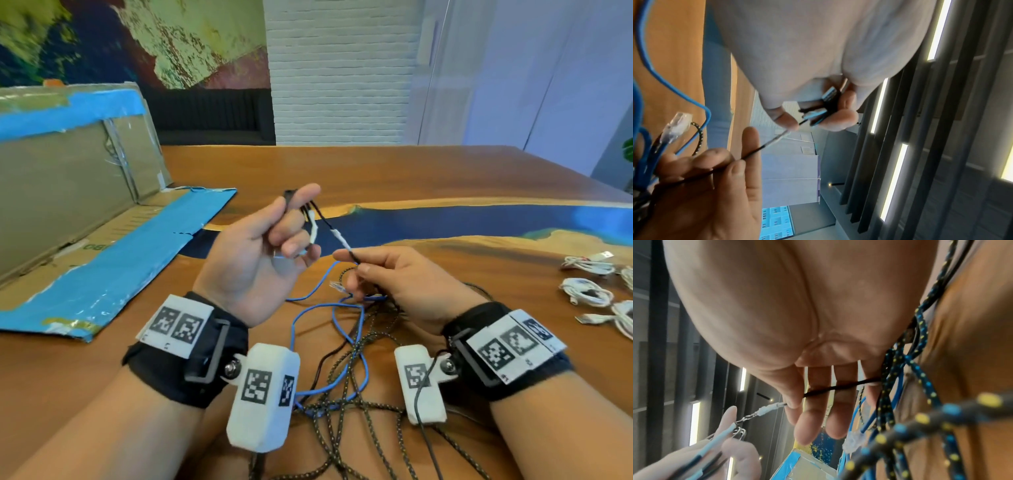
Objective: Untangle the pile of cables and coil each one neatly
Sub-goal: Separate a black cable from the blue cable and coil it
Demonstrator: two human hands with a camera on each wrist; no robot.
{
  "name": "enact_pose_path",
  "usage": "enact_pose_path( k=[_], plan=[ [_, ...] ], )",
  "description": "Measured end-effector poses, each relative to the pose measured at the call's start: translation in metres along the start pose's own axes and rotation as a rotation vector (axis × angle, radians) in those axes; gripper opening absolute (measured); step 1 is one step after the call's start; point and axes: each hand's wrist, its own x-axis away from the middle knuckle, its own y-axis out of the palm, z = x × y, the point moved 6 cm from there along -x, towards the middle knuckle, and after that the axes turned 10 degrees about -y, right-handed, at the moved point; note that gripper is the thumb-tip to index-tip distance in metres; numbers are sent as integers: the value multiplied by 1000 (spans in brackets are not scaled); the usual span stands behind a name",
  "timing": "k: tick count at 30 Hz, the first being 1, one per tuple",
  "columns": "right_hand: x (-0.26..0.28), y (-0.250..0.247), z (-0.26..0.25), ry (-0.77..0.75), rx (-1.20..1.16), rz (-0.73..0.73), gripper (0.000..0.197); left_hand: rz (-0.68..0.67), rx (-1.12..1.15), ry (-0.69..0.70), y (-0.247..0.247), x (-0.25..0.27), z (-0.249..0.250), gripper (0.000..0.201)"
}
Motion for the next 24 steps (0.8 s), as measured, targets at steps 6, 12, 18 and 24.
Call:
enact_pose_path(
  k=[6, 12, 18, 24],
  plan=[
    [-4, 19, -2, 21, 128, -183, 35, 214, -92, 127, -9, -4, -3, 29],
    [-3, 35, -12, -32, 110, -269, 29, 373, -643, 48, -17, -8, -11, 32],
    [-8, 13, -16, -136, 83, 49, 24, 286, -920, -134, -14, -7, -16, 22],
    [-12, -5, -15, -183, 81, 202, 18, 87, -901, -274, -9, -6, -35, 38]
  ],
)
